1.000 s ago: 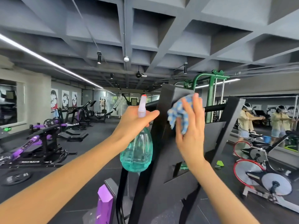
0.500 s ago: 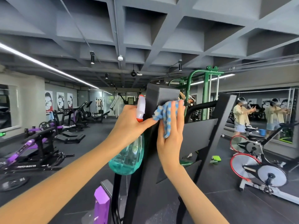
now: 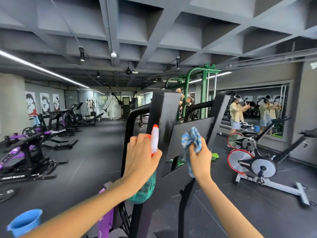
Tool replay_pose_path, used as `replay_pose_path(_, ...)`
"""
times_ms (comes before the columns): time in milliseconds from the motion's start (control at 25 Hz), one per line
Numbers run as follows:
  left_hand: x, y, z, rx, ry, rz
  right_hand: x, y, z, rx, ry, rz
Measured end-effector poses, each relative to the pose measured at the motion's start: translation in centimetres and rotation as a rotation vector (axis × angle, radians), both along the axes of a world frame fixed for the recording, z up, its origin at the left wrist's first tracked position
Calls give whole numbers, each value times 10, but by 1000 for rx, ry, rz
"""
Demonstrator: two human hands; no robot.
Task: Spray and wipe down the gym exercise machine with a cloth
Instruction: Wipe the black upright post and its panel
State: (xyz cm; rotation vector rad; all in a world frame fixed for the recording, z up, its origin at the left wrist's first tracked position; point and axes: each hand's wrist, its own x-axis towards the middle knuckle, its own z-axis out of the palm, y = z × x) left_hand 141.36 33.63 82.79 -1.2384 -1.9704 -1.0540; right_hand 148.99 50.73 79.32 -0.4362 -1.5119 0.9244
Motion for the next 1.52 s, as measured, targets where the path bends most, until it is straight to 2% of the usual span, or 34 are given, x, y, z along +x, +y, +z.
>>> replay_pose_path(120,22,7,-8,-56,-48,-134,14,-9,-5,-30,-11,-10)
replay_pose_path(280,33,12,-8,-53,-28,-67,46,-14,-7,-108,-38,-117)
replay_pose_path(400,51,18,-8,-179,-12,-102,66,-4,-6,-120,-65,-154)
replay_pose_path(520,57,42,-5,-249,-191,-99,75,8,-1,-128,-53,-158)
replay_pose_path(600,58,65,-7,-303,-238,-88,83,20,4,-95,-55,-144)
replay_pose_path(760,60,105,-9,-368,-222,-60,97,51,9,-98,-8,-161)
replay_pose_path(920,45,122,-10,-378,-166,-12,93,73,1,-110,-55,-165)
replay_pose_path(1080,26,134,-25,-557,-175,-53,75,89,-13,-132,-106,-136)
replay_pose_path(1360,2,143,-74,-783,-341,-80,61,110,-29,-175,-137,-60)
replay_pose_path(1520,-12,152,-100,-916,-298,-64,54,118,-39,-207,-150,-63)
